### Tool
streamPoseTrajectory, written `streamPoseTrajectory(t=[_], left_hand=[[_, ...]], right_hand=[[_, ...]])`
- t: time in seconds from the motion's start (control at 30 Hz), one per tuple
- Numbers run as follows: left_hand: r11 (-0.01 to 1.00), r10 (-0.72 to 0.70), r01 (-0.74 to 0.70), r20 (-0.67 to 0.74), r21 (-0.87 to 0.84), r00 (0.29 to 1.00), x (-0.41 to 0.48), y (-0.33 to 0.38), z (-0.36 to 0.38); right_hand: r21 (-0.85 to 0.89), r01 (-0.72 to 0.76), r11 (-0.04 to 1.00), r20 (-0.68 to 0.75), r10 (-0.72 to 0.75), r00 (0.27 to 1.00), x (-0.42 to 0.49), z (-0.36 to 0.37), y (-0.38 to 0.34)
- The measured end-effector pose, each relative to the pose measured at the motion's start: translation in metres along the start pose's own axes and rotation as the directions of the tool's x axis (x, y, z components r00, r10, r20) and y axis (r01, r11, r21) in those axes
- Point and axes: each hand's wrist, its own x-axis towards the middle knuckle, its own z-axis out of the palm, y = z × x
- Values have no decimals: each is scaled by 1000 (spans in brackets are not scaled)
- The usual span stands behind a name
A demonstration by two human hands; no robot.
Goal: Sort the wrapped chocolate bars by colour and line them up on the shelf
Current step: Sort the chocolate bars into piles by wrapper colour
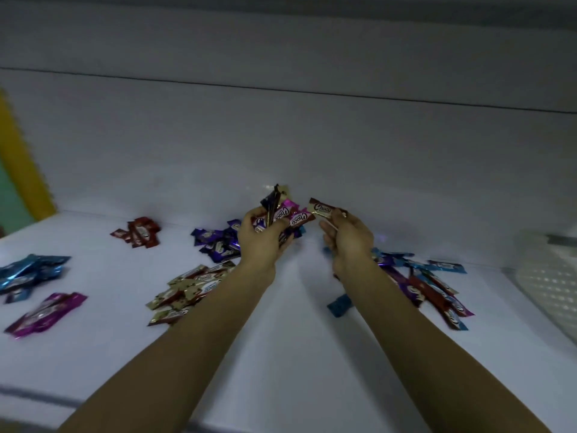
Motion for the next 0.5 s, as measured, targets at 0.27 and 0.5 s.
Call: streamPoseTrajectory(t=[0.27,0.5], left_hand=[[961,235,-216,-100,172,967,-13,65,-111],[973,194,-179,-94,144,976,-37,74,-168]], right_hand=[[-388,124,913,400,46,915,-42,62,45],[-602,539,589,695,52,717,-59,65,91]])
